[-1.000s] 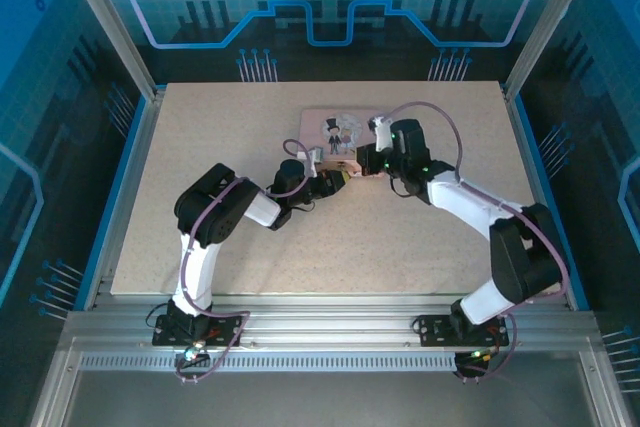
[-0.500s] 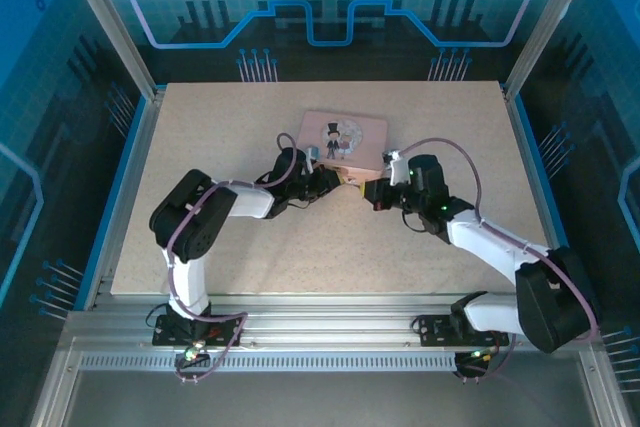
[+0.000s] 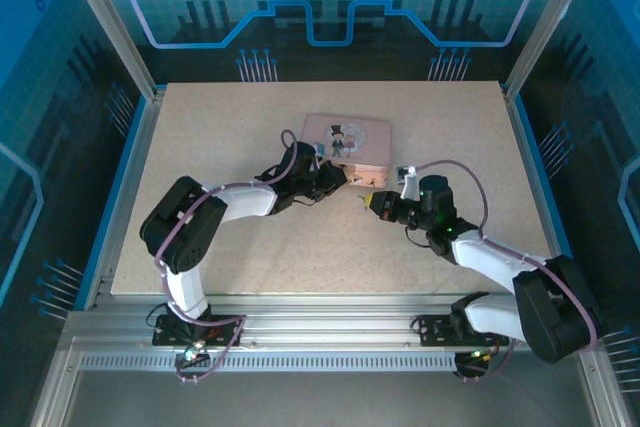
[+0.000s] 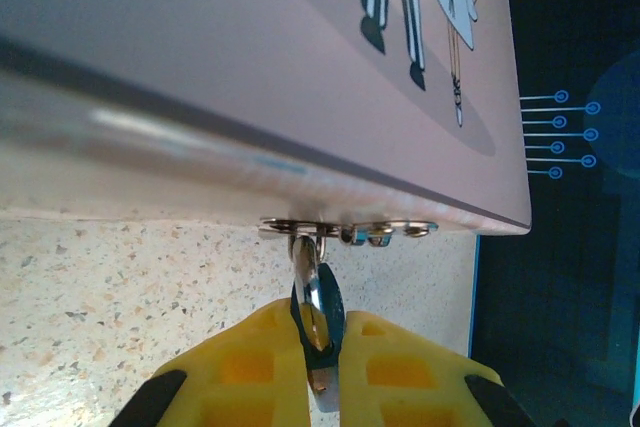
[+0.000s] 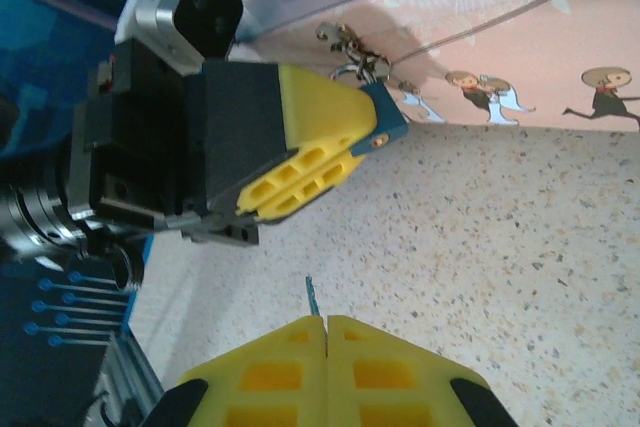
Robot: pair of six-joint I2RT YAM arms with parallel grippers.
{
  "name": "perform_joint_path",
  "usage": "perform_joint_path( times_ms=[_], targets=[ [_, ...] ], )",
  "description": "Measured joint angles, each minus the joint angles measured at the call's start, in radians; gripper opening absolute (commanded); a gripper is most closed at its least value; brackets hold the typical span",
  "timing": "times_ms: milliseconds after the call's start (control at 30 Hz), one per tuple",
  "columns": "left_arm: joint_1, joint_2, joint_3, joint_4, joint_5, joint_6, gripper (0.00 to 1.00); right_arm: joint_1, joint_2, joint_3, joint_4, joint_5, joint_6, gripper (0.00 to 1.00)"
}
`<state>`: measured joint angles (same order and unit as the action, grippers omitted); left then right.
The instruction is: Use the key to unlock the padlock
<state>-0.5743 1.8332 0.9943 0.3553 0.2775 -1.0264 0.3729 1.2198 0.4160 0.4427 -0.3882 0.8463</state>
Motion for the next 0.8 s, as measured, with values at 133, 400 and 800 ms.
perform_joint_path(
  times_ms=[133,400,800],
  targets=[
    [-0.005,-0.002,0.0,0.001,-0.008,-0.021,0.04,-0.011,0.034,-0.026,0.084,0.002,0.09,0.0],
    [-0.013,-0.002,0.0,0.023,-0.021,-0.05,0.04,-0.014,0.084,-0.036,0.196,0.022,0.28,0.0],
    [-0.019,-0.002,0.0,0.046,-0.023,-0.075,0.04,-0.005,0.169,-0.063,0.295,0.097,0.575,0.0]
  ],
)
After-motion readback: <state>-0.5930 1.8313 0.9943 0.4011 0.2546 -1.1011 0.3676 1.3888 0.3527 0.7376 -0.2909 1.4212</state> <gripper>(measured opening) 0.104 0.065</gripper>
